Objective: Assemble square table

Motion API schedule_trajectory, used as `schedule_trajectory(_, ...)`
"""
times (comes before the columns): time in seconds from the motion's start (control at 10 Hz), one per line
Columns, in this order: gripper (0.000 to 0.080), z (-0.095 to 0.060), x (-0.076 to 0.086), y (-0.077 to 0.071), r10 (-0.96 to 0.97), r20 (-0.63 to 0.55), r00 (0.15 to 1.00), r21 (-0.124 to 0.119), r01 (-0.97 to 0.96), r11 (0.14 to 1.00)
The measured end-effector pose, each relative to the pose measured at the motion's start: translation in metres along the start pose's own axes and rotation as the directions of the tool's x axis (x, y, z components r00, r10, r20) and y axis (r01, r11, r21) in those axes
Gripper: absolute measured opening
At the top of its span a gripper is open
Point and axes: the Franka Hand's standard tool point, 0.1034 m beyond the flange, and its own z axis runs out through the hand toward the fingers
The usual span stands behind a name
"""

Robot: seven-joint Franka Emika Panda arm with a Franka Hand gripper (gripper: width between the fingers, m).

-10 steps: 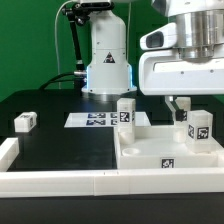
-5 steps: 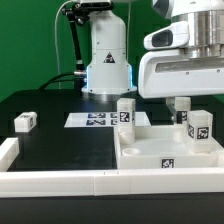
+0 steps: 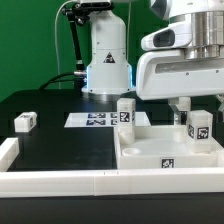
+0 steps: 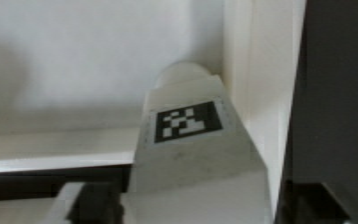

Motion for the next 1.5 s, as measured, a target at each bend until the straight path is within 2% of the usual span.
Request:
schedule_trajectory(0.1,0.0341,0.000,0.000,0.001,0.001,0.000,1.000,0.000,-0.001,1.000)
schedule_trajectory(0.2,0.0290,0.000,0.000,0.000,0.005,0.000,1.000,0.000,-0.005,1.000)
schedule_trajectory(0.5,0.0290,0.000,0.000,0.001,0.058,0.000,0.998,0.000,-0.058,0.998)
schedule_trajectory(0.8,0.0290,0.001,0.000,0.004,0.311,-0.001,0.950,-0.002,-0.311,0.950)
schedule_trajectory(0.9,0.0290,0.001,0.000,0.006,0.443,-0.002,0.897,0.002,-0.443,0.897)
schedule_trajectory(1.1,0.0291,0.001,0.001,0.010,0.680,-0.005,0.733,0.035,-0.679,0.733)
schedule_trajectory(1.4,0.0292,0.001,-0.001,0.011,0.896,0.005,0.443,0.030,-0.896,0.443)
schedule_trajectory(1.5,0.0292,0.001,-0.002,0.011,0.924,0.009,0.382,0.025,-0.924,0.382)
